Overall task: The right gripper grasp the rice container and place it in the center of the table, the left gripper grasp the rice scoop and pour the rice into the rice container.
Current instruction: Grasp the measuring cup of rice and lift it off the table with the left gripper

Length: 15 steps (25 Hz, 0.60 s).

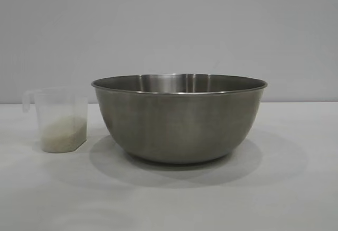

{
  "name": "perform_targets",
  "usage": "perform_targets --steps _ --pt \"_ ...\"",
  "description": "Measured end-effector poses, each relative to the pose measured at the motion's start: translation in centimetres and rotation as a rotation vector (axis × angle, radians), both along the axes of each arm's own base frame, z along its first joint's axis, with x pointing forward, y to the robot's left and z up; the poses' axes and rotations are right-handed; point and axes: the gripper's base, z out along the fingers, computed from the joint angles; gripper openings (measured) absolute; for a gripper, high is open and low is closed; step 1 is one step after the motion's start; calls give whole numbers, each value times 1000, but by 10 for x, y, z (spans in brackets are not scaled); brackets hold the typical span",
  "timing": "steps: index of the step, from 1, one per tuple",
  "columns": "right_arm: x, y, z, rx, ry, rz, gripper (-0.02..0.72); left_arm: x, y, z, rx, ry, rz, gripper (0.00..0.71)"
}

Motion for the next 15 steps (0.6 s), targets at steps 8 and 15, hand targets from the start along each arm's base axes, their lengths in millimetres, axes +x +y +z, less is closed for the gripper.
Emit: perform_targets --steps 8,15 --pt "0 0 0 0 0 0 510 -22 -12 -21 119 -154 -20 461" --pt "0 0 0 0 0 0 510 -36 -9 -39 156 -220 -43 461"
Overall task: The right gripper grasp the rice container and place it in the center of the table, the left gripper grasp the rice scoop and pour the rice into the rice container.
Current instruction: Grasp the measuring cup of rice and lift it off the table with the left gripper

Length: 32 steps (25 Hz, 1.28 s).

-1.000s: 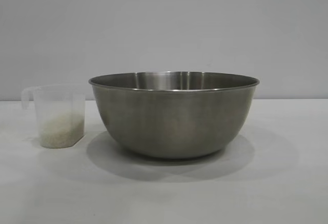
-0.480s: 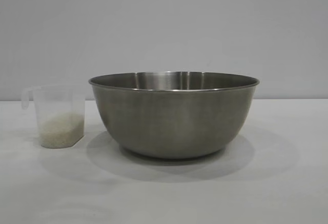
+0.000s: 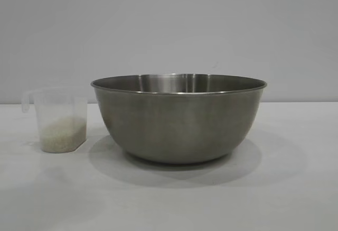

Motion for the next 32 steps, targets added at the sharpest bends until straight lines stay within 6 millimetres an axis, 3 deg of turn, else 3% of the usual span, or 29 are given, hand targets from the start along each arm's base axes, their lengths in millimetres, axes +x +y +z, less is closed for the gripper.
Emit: perform_targets --steps 5,6,8,15,18,32 --pt "0 0 0 0 0 0 510 2 -3 -17 -11 -16 -18 461" --pt "0 0 0 0 0 0 510 4 -4 -21 -12 -8 -25 417" --pt "0 0 0 0 0 0 510 9 -9 -29 -2 -18 -41 407" --pt "0 0 0 0 0 0 510 23 -20 -69 47 108 -68 141" --pt "0 0 0 0 0 0 510 28 -24 -78 62 138 -85 146" --pt "0 0 0 0 0 0 510 61 -43 -69 93 27 -117 146"
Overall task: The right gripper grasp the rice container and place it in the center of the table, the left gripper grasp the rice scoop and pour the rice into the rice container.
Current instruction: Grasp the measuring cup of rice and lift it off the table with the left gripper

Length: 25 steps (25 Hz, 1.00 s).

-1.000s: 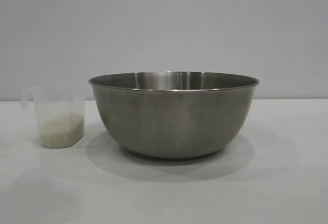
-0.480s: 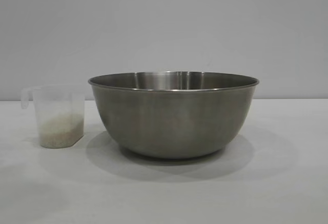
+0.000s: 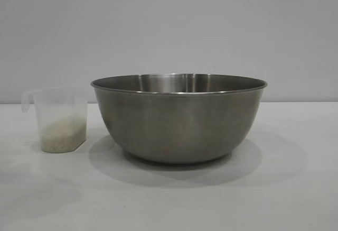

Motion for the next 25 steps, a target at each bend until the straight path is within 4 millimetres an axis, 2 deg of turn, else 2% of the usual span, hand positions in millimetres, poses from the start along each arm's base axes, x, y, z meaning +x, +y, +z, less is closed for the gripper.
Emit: perform_targets --steps 13,25 --pt "0 0 0 0 0 0 510 19 -6 -12 16 8 49 146" --pt "0 0 0 0 0 0 510 20 -7 -13 6 10 51 146"
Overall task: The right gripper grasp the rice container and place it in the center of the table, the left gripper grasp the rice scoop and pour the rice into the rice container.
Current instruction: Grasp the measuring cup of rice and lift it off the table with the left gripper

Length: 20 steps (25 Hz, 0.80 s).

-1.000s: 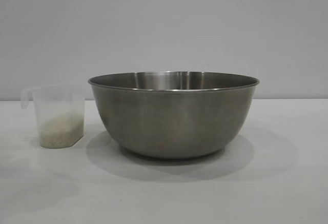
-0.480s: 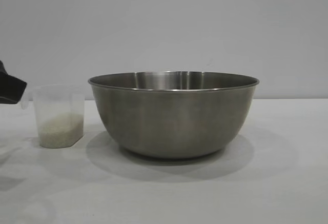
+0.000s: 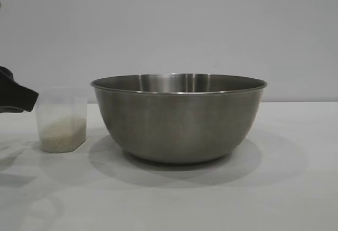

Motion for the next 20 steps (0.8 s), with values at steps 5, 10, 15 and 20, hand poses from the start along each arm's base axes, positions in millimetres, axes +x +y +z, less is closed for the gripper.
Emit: perform_targets --steps 5,10,15,20 --pt "0 0 0 0 0 0 510 0 1 0 -10 2 20 146" --pt "0 0 0 0 0 0 510 0 2 -5 -15 21 34 146" --pt "0 0 0 0 0 0 510 -1 1 -12 -8 46 12 146" --pt "0 0 0 0 0 0 510 4 10 -12 -79 55 32 146"
